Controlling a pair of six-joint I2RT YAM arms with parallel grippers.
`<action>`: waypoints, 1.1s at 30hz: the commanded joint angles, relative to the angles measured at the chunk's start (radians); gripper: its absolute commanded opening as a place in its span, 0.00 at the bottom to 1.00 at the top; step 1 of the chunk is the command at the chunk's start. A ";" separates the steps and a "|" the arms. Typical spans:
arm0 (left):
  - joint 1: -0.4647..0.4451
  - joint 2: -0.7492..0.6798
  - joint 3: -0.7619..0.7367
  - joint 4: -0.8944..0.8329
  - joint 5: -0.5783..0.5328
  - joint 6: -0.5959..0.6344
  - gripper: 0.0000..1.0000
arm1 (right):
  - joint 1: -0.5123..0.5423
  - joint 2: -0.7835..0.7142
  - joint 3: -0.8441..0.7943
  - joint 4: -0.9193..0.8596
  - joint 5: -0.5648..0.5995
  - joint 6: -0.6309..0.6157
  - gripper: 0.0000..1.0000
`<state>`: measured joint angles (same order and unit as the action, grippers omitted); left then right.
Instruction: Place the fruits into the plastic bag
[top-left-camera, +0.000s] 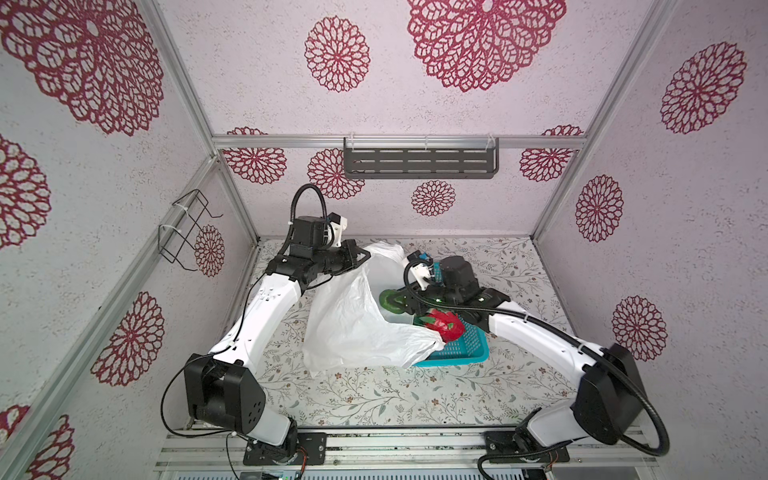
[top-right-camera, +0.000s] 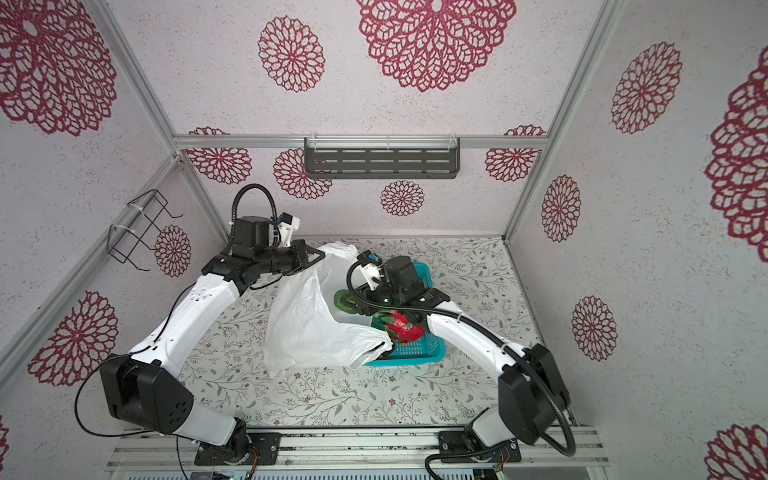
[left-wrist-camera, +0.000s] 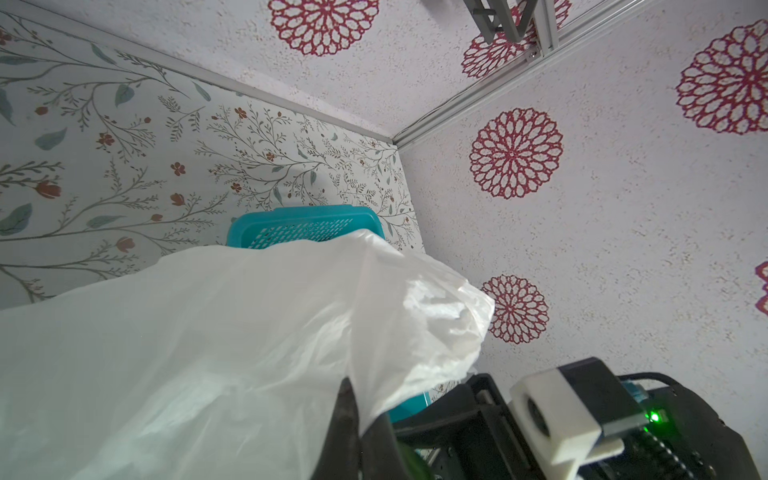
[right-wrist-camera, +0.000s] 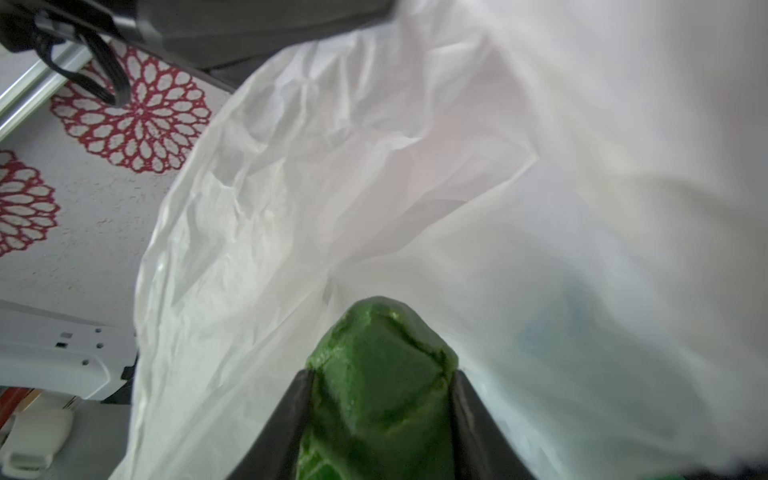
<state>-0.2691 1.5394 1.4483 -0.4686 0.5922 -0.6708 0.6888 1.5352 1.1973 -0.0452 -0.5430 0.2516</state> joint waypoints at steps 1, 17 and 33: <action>-0.009 0.014 0.018 0.055 0.009 -0.023 0.00 | 0.034 0.098 0.096 0.040 -0.068 -0.032 0.32; -0.001 -0.016 -0.032 0.109 0.021 -0.049 0.00 | 0.078 0.422 0.261 -0.195 0.126 -0.058 0.56; 0.022 -0.003 -0.050 0.078 0.022 -0.025 0.00 | 0.030 0.121 0.134 -0.091 0.179 -0.056 0.84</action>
<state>-0.2523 1.5467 1.4097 -0.3874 0.6010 -0.7097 0.7452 1.7660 1.3495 -0.1688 -0.3939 0.2024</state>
